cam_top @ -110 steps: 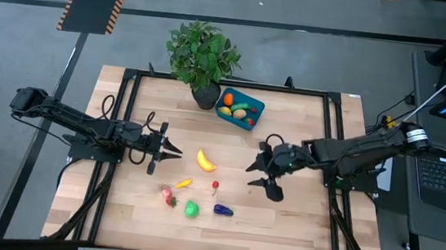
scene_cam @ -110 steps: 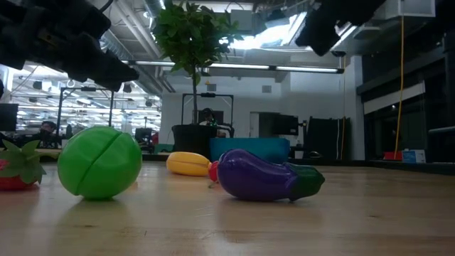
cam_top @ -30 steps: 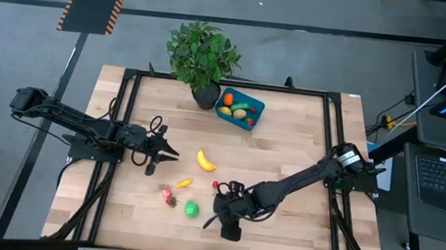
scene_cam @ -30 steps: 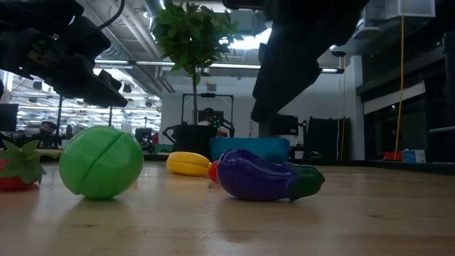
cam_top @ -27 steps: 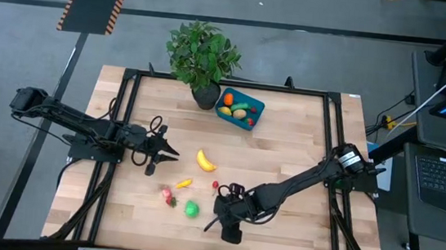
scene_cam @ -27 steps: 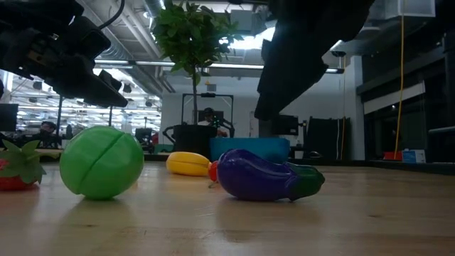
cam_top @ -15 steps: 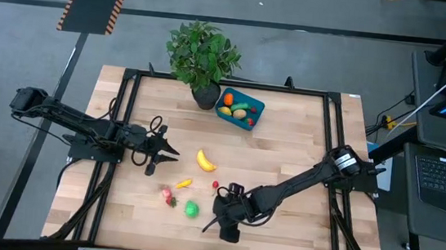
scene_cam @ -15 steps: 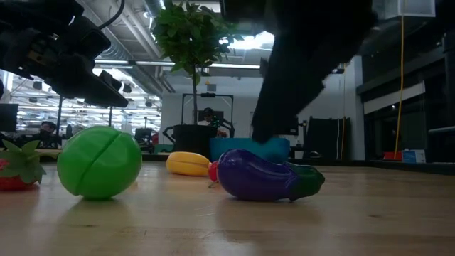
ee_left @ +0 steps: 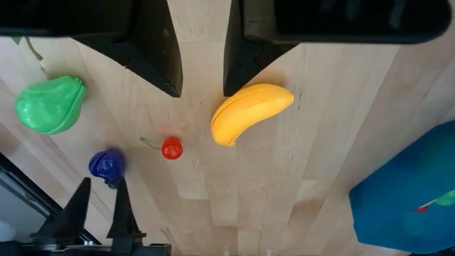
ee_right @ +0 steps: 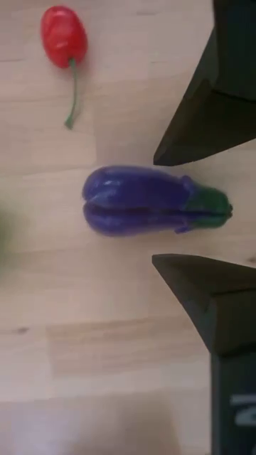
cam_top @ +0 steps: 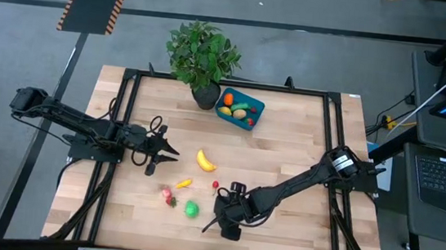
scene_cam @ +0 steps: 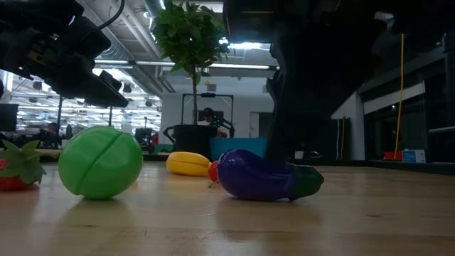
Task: Pick and placing Produce into tupperware
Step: Put the violet eggplant into the blue container
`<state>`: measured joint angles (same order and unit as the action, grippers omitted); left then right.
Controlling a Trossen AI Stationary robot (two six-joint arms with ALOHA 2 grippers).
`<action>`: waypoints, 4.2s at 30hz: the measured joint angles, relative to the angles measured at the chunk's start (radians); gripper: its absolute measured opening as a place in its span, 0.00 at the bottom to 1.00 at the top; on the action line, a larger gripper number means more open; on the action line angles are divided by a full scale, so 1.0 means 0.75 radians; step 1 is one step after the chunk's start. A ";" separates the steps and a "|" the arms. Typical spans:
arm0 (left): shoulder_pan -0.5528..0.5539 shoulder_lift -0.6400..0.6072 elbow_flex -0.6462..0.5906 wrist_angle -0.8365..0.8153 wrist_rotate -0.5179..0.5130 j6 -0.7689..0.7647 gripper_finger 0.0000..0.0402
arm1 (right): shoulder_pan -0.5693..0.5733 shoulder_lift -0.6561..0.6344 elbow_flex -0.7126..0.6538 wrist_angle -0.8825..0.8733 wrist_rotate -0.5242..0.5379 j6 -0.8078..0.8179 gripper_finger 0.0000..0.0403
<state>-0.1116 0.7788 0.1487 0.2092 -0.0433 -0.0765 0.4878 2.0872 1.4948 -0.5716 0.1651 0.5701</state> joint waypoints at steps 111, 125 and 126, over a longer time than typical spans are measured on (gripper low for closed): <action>0.000 0.000 0.000 -0.048 0.000 -0.035 0.19 | -0.148 -1.228 -1.044 0.491 0.422 -0.313 0.28; 0.000 0.000 0.000 -0.004 0.000 -0.040 0.15 | -0.238 -1.566 -1.459 1.215 0.222 -0.745 0.28; 0.000 0.000 0.000 -0.005 -0.001 -0.040 0.14 | -0.251 -1.582 -1.478 1.234 0.206 -0.761 0.28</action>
<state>-0.1116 0.7788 0.1486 0.2058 -0.0437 -0.1066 0.2994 0.9007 0.3866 0.3536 0.3194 -0.0005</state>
